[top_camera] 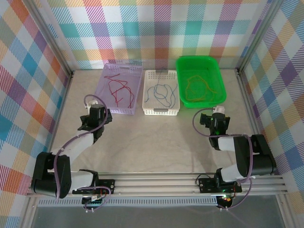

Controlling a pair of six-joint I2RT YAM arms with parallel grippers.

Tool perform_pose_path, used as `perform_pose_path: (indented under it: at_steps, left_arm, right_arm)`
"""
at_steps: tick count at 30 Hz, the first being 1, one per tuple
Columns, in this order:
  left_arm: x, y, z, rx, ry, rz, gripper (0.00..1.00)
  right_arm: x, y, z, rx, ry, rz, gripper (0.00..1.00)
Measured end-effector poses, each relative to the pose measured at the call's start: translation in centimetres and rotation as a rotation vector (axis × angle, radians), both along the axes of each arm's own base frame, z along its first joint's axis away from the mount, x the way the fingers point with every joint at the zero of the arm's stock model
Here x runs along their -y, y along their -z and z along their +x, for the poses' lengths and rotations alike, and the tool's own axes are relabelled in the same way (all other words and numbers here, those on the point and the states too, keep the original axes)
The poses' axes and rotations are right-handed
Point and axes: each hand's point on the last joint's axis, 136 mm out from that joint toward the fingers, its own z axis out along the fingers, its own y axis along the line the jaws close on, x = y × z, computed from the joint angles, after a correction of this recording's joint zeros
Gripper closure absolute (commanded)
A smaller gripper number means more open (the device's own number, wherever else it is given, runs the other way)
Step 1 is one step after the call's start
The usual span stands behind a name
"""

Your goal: Untangle the cables

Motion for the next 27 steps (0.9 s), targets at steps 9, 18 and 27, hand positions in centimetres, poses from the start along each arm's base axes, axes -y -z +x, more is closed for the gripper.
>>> perform_pose_path:
  at_steps: [9, 18, 27]
  left_arm:
    - [-0.4, 4.6, 3.0, 0.031, 0.042, 0.031, 0.0]
    - [1.0, 3.5, 4.0, 0.149, 0.13, 0.024, 0.0]
    - [1.7, 4.4, 3.5, 0.16, 0.175, 0.013, 0.0]
  right_arm:
    - [0.3, -0.8, 1.7, 0.071, -0.061, 0.069, 0.0]
    - [-0.5, -0.8, 1.8, 0.071, -0.098, 0.084, 0.0]
    - [-1.7, -1.6, 2.5, 0.086, -0.171, 0.097, 0.0]
